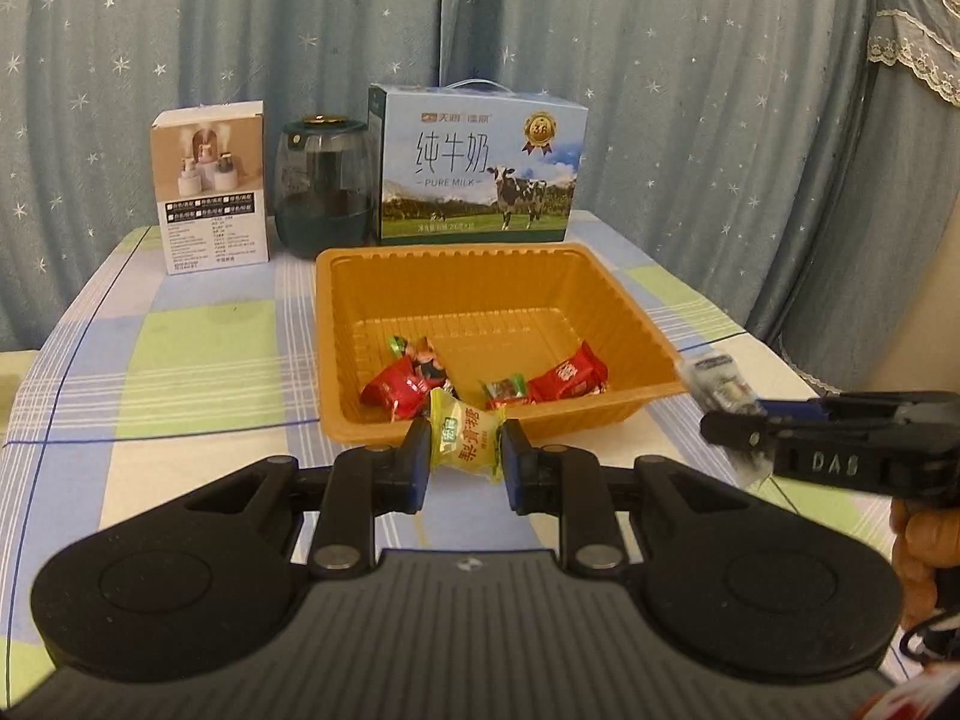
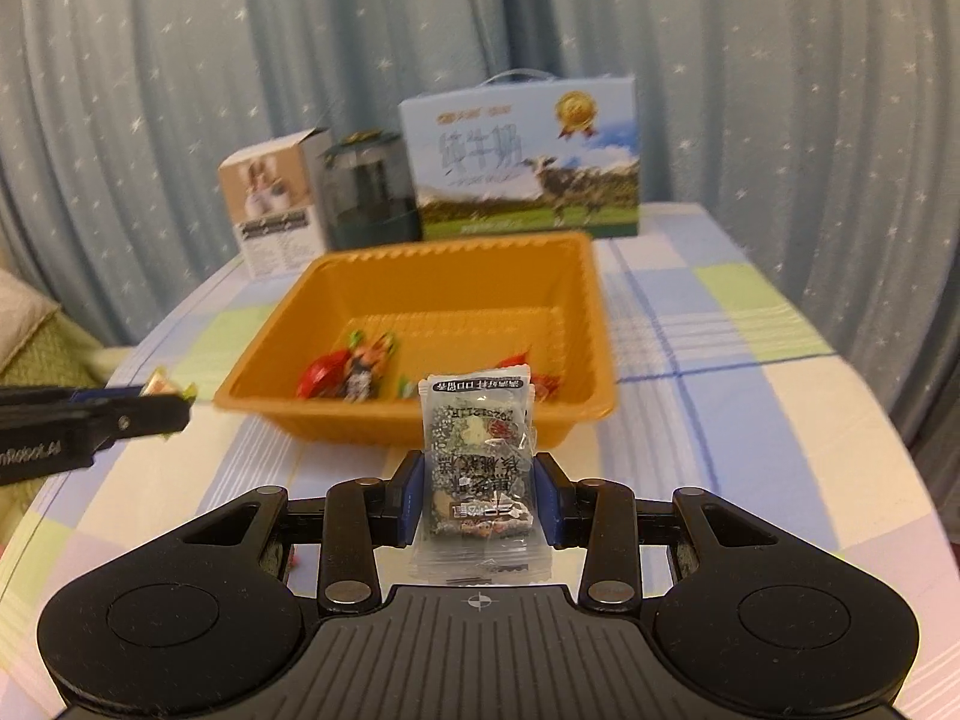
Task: Organize snacks
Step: 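Carry the yellow candy and biscuit packet over the orange tray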
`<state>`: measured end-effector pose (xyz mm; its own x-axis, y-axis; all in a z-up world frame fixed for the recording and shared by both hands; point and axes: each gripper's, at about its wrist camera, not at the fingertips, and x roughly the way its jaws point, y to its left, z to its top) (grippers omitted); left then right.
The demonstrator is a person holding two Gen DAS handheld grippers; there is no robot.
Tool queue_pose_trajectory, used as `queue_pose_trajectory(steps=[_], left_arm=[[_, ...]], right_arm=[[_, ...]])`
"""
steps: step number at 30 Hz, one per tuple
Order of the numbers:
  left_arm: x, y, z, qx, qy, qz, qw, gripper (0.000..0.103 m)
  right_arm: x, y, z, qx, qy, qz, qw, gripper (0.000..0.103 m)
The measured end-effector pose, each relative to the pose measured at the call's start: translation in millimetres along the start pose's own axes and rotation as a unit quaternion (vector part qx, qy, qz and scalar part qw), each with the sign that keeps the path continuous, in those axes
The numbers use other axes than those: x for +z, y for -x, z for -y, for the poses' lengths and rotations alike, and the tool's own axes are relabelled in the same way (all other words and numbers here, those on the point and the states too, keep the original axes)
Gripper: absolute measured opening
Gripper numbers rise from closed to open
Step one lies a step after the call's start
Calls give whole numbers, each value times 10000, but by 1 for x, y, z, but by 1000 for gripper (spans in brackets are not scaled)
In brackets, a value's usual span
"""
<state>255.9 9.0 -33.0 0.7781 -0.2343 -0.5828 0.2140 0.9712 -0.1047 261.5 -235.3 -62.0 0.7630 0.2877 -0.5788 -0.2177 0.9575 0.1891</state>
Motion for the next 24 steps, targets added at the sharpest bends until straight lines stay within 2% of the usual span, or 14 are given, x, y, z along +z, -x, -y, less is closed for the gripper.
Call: queue_pose_trajectory(steps=[7, 15, 24], left_arm=[[13, -11, 3, -29, -24, 64, 10000, 22], [32, -29, 9, -66, -42, 153, 9999, 22], [59, -58, 2, -55, 105, 231, 9997, 22]], right_arm=[[20, 1, 15, -198, -400, 293, 9986, 38], [40, -10, 2, -101, -377, 466, 9982, 38], [61, -41, 1, -109, -487, 548, 9972, 38]])
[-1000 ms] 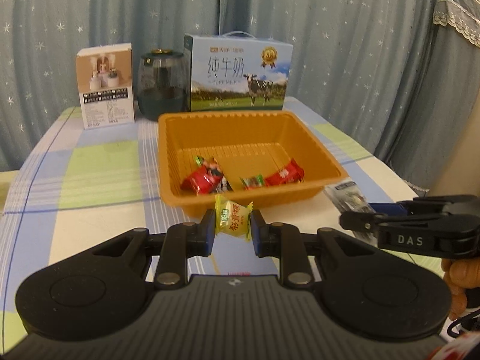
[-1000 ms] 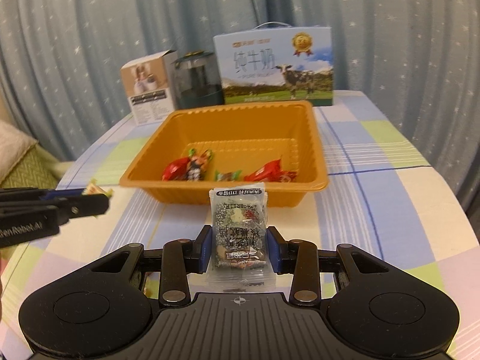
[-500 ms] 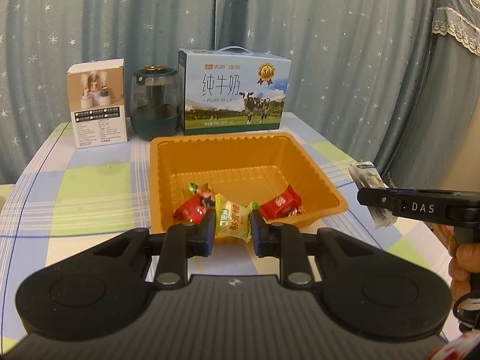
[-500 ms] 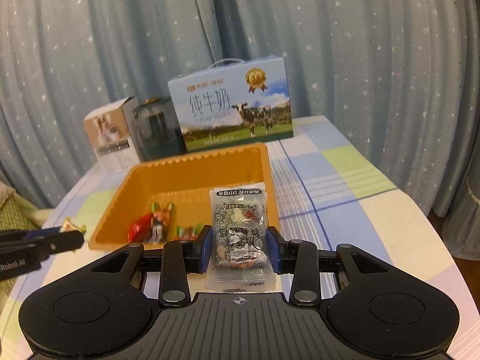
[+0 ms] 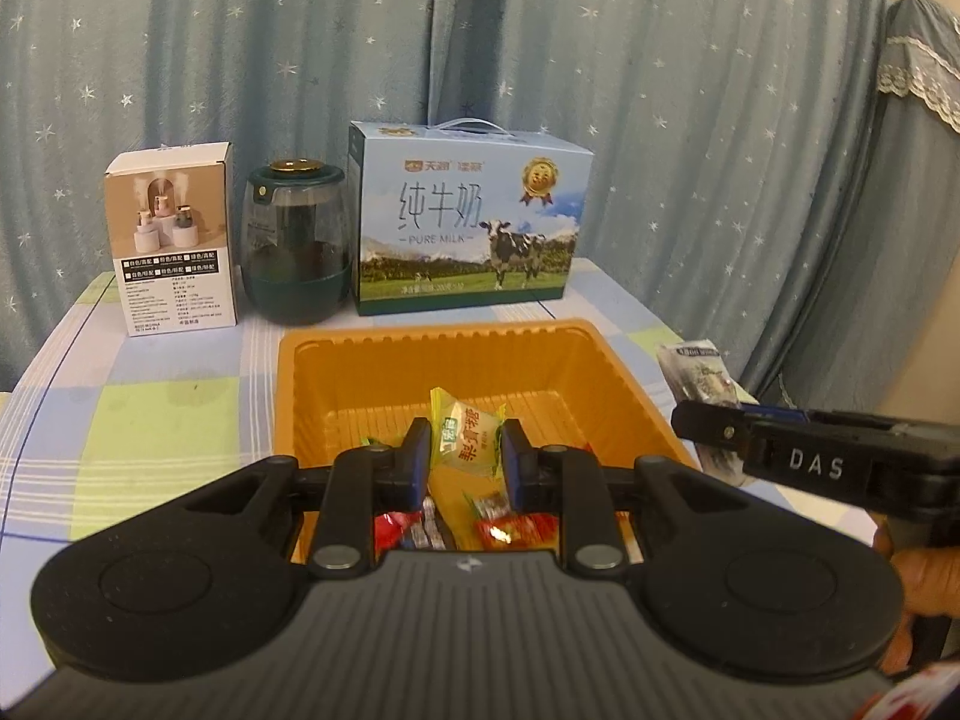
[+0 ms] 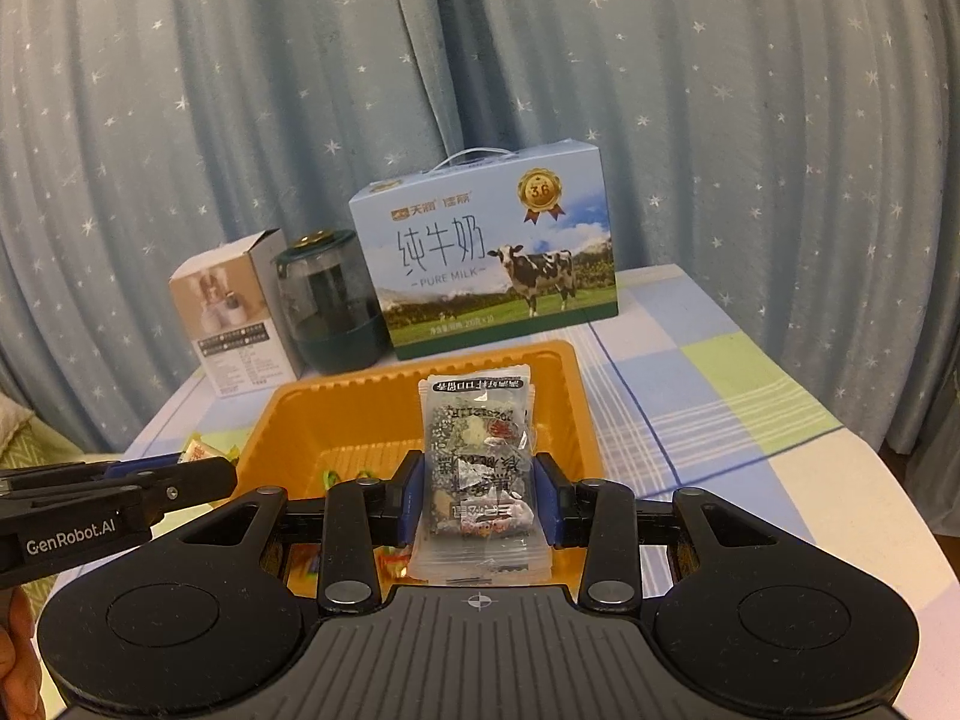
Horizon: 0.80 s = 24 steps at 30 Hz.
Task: Organize snacks
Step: 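Carry the yellow candy and biscuit packet over the orange tray, then open both tools to drop the yellow candy and biscuit packet into the tray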
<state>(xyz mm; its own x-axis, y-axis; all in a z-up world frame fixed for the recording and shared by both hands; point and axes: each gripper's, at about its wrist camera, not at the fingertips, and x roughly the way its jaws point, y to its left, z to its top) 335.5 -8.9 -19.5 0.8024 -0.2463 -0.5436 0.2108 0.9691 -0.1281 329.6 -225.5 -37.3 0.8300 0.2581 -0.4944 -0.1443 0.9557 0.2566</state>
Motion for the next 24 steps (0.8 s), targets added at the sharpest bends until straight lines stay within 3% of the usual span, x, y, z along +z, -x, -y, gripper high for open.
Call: queue_pose_trajectory(steps=[10, 24], left_arm=[[18, -41, -9, 41, 218, -38, 9997, 22], [11, -83, -14, 2, 276, -244, 9993, 22]], right_arm=[[9, -47, 1, -51, -123, -128, 9998, 38], [9, -86, 14, 6, -708, -339, 9969, 38]])
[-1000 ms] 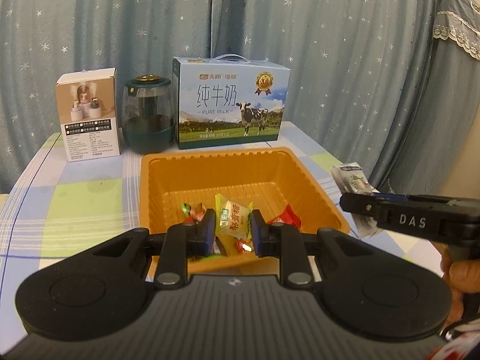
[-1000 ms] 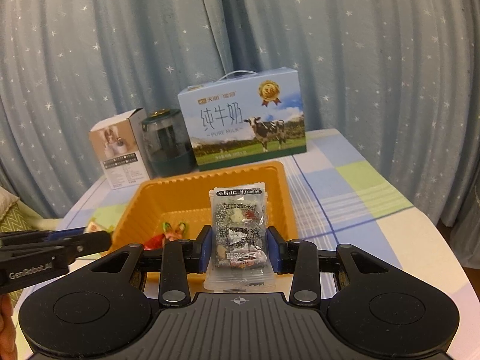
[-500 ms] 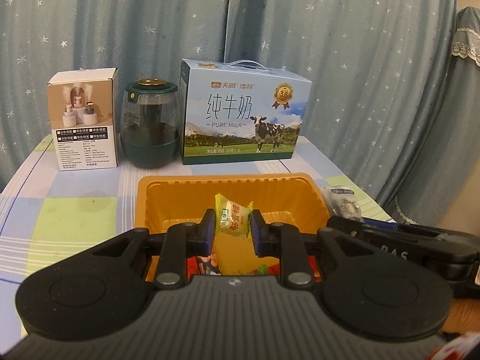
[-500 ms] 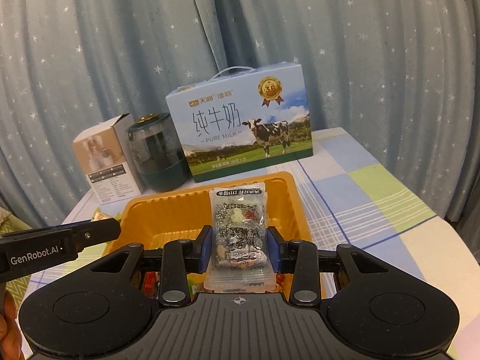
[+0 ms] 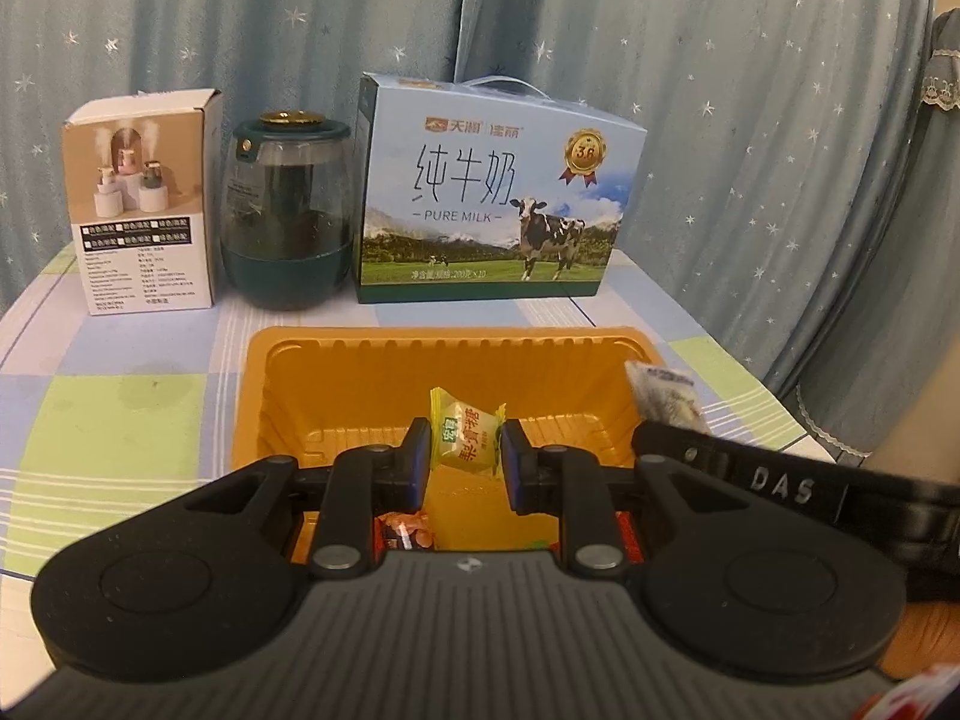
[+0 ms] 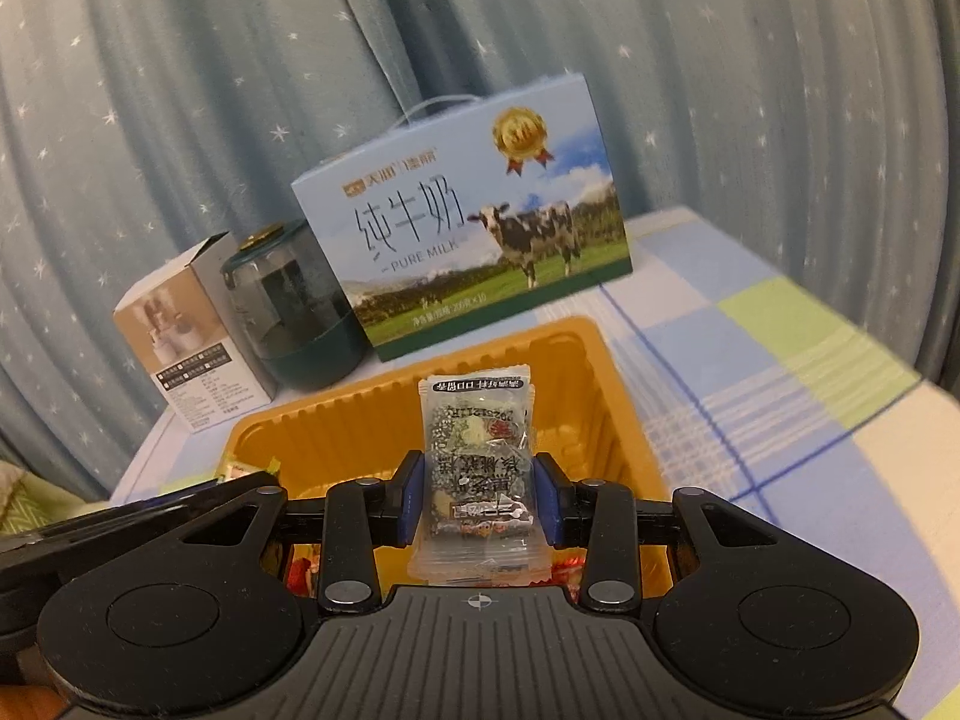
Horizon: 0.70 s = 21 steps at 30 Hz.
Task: Organize snacks
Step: 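Open both tools to drop the yellow candy and biscuit packet into the tray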
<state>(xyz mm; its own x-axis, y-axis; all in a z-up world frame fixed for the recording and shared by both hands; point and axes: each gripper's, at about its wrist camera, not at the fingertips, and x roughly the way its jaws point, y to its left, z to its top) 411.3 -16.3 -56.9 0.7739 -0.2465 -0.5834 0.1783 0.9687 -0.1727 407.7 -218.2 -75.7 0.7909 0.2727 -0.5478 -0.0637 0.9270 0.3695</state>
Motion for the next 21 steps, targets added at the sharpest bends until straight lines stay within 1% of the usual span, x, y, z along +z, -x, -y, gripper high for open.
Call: queue_pose_trajectory(steps=[4, 6, 7, 13, 15, 21], left_arm=[[0, -7, 3, -125, -84, -25, 9999, 24], [-1, -10, 1, -132, -53, -74, 9999, 37], [-2, -11, 0, -100, -17, -65, 9999, 46], [-3, -5, -18, 94, 139, -7, 9999, 47], [-3, -1, -24, 140, 214, 11, 9997, 49], [-2, 6, -32, 265, 197, 32, 9994, 50]], right_arm=[[0, 0, 1, -35, -49, 43, 10000, 38], [0, 0, 2, -48, -59, 85, 9999, 38], [-1, 0, 3, -51, -68, 85, 9999, 38], [0, 0, 10, -119, -171, 71, 9998, 38], [2, 1, 9, -99, -162, 94, 9998, 38], [2, 2, 1, -13, -31, 139, 9999, 38]])
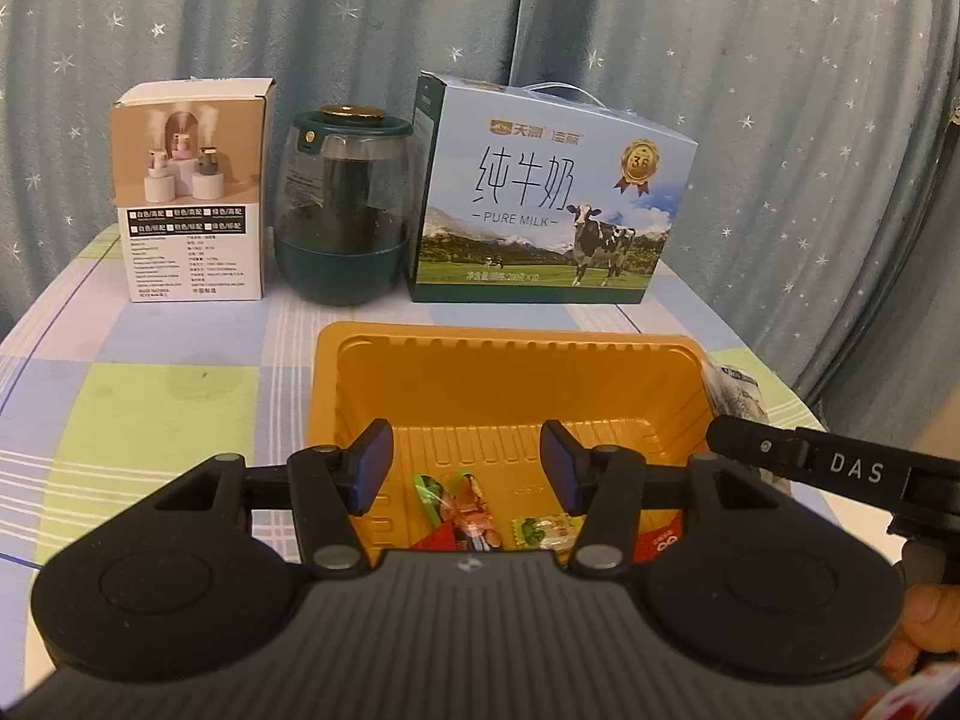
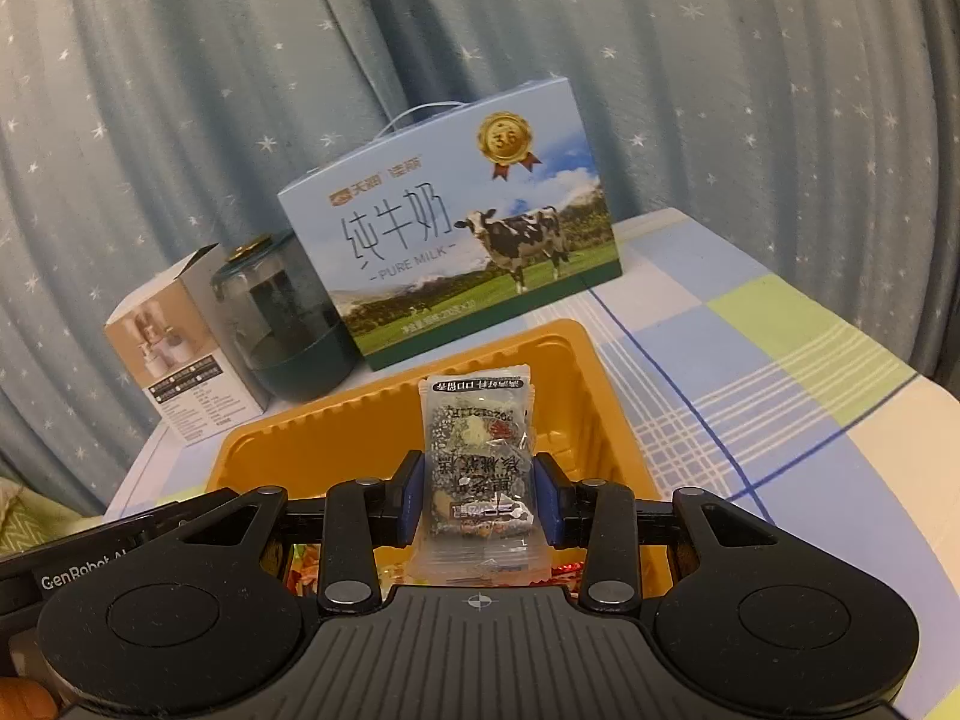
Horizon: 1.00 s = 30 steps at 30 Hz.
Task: Organize snacks
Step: 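Open both tools to drop the yellow candy and biscuit packet into the tray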
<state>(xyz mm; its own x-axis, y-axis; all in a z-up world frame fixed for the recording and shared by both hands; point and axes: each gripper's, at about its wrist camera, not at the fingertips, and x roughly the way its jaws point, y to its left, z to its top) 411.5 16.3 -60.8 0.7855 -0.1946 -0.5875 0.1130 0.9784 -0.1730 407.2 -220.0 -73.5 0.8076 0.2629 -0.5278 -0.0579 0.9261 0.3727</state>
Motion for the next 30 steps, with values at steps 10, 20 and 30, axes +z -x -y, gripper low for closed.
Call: queue_pose_trajectory(steps=[10, 20, 30], left_arm=[[-1, 0, 1, 203, -163, -80, 9996, 50], [-3, 0, -6, 311, -152, -112, 9993, 58], [-3, 1, -11, 451, -113, -93, 9989, 71]], right_arm=[[-3, -7, -8, -2, 250, -2, 9997, 38], [-5, -14, -9, 330, 162, 69, 9993, 42], [3, -4, -1, 203, -29, 339, 9992, 70]])
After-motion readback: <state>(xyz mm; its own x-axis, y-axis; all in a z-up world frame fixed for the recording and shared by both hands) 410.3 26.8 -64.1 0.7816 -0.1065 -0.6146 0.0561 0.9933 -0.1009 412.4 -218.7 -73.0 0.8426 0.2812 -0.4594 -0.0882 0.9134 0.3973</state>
